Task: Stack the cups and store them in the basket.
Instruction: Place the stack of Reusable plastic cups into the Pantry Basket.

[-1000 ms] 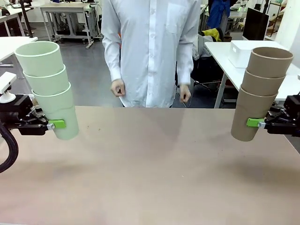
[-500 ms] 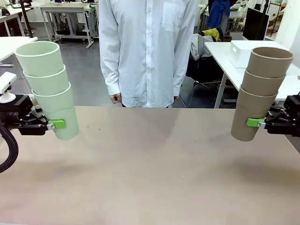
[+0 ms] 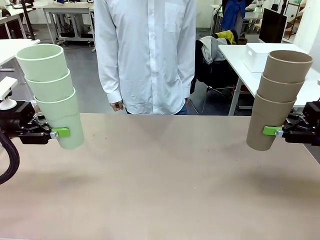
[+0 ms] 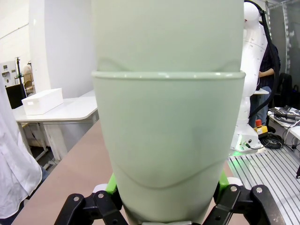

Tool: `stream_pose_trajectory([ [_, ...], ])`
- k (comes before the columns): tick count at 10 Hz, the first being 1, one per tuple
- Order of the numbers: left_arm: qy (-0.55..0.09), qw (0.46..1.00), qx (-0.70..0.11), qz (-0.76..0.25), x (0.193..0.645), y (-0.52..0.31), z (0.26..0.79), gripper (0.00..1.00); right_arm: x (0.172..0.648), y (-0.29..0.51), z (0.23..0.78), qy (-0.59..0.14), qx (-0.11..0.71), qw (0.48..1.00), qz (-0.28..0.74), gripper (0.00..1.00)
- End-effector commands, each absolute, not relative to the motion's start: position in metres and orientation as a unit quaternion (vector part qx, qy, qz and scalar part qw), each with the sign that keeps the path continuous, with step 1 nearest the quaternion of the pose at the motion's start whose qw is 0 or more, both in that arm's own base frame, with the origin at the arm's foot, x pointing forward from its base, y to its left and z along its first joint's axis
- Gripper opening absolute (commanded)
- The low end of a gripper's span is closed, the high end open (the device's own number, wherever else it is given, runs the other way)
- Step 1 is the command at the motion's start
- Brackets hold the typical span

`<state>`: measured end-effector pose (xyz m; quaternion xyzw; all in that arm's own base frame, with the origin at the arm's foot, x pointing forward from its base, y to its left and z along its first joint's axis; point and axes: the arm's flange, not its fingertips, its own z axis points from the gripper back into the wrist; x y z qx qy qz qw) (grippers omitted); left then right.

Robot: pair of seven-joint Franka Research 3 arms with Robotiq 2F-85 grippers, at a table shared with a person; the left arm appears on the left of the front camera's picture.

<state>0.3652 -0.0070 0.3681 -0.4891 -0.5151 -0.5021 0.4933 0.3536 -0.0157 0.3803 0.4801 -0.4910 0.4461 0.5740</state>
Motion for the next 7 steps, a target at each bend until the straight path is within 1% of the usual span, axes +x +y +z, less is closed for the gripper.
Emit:
stream_pose_trajectory([
  [1, -0.518, 0.488, -0.490, -0.504, 0.3643, -0.0079, 0.3724, 0.85, 0.3539, -0.0158, 0.3843, -0.496, 0.477, 0.572, 0.446, 0.85],
  [7, -0.518, 0.488, -0.490, -0.504, 0.3643, -0.0079, 0.3724, 0.85, 0.3539, -0.0158, 0.3843, -0.496, 0.477, 0.572, 0.446, 0.85],
])
